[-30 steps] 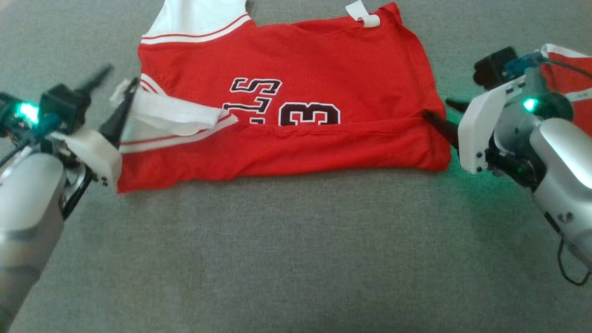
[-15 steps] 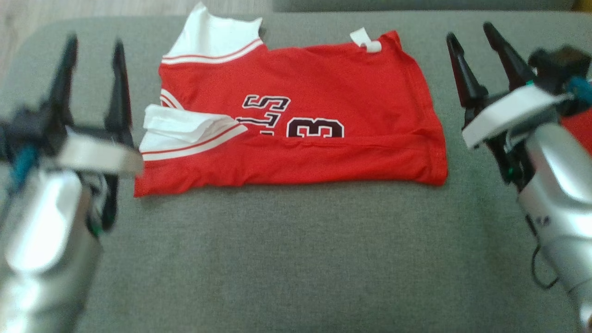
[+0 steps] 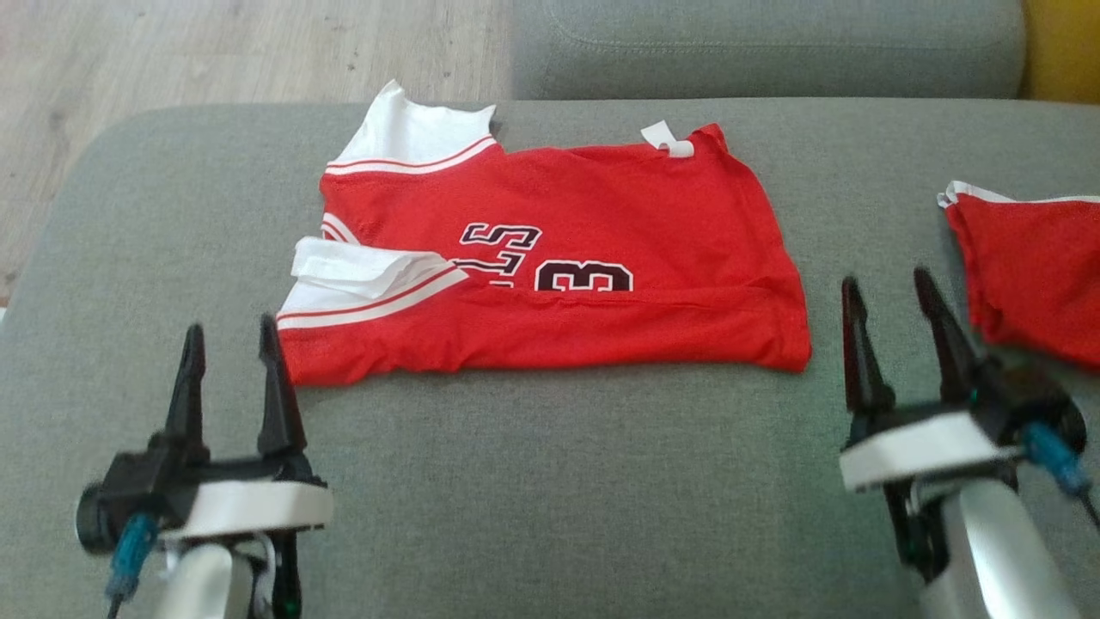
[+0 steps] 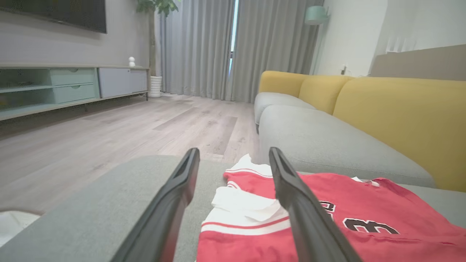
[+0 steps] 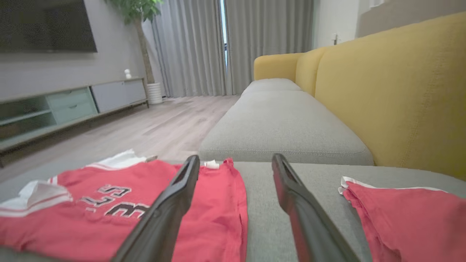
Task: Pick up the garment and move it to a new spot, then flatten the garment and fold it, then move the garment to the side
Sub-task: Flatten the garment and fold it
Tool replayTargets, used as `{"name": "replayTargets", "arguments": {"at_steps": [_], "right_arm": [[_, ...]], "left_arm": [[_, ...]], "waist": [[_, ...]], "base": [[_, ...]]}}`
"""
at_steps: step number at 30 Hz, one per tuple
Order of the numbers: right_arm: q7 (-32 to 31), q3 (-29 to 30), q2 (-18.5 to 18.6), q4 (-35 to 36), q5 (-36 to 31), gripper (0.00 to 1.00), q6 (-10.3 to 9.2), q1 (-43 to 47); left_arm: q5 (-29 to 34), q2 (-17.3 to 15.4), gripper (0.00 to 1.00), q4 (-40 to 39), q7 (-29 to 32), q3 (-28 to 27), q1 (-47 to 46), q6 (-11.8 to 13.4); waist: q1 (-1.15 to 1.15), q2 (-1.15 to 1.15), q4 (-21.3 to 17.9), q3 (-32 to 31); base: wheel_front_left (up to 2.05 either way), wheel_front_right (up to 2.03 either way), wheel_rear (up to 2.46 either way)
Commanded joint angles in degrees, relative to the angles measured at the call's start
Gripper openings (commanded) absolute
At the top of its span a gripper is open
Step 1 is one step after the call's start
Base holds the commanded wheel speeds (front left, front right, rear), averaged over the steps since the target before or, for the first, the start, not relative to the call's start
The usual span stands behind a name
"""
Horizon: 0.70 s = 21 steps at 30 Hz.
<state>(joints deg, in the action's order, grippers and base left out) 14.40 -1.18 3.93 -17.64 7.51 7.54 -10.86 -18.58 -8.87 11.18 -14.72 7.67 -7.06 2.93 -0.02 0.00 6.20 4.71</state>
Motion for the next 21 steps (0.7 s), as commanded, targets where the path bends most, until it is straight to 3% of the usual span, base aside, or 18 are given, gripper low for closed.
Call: {"name": "replayTargets", "arguments": {"at_steps": [1, 6, 12, 18, 21], "right_arm": [[0.59, -0.45, -0.69, 3.70, -1.93, 1.00, -0.05, 0.40], [0.59, -0.77, -1.02, 6.47, 0.44, 1.00, -0.05, 3.85], [0.59, -2.29, -1.03, 7.52, 1.34, 1.00, -0.05, 2.89], [0.60, -2.47, -1.04, 8.12, 1.44, 1.00, -0.05, 1.11], [0.60, -2.71, -1.04, 8.28, 1.38, 1.00, -0.05, 0.65]], "left_arm": [[0.72, 1.18, 1.00, -2.29, -0.28, -4.05, -1.12, -0.57], [2.75, 4.18, 1.00, -1.85, -0.28, -8.01, 0.40, -2.50], [5.73, 4.99, 1.00, 1.49, -0.28, -9.59, -1.25, -4.10], [8.72, 3.80, 1.00, 13.46, -0.28, -9.38, -6.71, -5.04], [9.99, 2.32, 1.00, 20.63, -0.28, -9.30, -10.68, -4.24]], "waist": [[0.02, 0.00, -0.08, -0.25], [0.02, 0.00, -0.64, 0.22], [0.02, 0.00, -1.41, 1.76], [0.02, 0.00, -2.42, 4.74], [0.02, 0.00, -3.07, 6.27]], "base": [[0.00, 0.00, 0.00], [0.00, 0.00, 0.00], [0.00, 0.00, 0.00], [0.00, 0.00, 0.00], [0.00, 0.00, 0.00]]}}
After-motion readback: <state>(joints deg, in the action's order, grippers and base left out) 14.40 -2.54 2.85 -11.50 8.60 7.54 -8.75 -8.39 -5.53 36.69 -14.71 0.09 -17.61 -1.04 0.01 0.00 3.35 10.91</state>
